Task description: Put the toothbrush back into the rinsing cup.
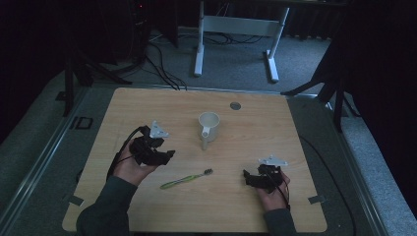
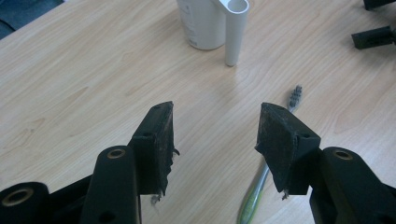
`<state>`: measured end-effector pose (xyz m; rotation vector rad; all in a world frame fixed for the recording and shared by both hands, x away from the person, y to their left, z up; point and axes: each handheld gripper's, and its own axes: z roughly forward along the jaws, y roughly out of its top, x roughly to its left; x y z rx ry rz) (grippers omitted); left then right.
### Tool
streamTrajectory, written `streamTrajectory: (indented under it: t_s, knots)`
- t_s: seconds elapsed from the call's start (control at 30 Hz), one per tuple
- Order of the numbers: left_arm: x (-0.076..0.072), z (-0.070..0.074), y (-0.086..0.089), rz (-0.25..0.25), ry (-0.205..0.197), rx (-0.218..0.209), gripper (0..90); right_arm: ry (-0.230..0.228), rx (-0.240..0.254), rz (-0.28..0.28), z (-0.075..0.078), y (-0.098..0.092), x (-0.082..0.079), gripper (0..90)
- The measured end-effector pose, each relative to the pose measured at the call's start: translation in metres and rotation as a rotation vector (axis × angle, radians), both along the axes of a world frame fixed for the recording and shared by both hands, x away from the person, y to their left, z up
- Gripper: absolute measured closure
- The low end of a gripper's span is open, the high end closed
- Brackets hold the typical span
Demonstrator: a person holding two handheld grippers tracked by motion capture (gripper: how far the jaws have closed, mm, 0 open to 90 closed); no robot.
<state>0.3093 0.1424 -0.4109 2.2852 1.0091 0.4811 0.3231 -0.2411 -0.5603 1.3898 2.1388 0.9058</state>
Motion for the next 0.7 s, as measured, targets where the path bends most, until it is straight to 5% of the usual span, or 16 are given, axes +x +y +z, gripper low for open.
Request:
streamTrajectory:
  t_s: [0.7]
  knots:
    - [0.005, -0.006, -0.013, -0.06, 0.059, 0.041, 47.2, 0.0, 0.0, 0.0, 0.0, 0.0, 0.0, 14.7]
